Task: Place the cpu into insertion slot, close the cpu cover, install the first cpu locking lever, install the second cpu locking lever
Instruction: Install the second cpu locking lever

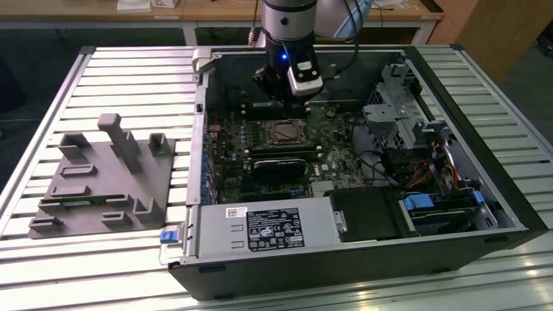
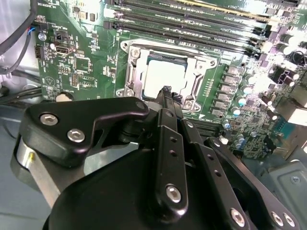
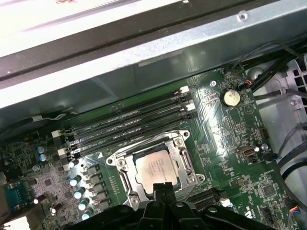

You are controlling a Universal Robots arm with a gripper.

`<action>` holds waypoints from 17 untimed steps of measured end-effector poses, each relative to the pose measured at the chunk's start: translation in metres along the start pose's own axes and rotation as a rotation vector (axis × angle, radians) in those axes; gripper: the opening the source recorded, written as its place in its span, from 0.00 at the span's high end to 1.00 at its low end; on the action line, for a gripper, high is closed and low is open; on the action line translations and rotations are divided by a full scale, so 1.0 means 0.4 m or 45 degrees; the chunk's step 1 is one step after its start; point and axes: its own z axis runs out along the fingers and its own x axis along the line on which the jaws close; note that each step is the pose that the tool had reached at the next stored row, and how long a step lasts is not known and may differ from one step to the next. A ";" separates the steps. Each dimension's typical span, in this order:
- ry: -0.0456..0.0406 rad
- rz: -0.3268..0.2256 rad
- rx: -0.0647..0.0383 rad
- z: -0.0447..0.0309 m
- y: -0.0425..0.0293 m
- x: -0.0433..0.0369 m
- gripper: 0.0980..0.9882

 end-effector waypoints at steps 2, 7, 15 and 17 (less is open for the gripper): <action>0.000 0.000 0.000 0.000 -0.003 -0.001 0.99; 0.000 0.000 0.000 0.000 -0.012 -0.005 0.99; 0.000 0.000 0.000 -0.001 -0.033 -0.012 0.99; 0.000 0.000 0.000 0.000 -0.041 -0.015 0.99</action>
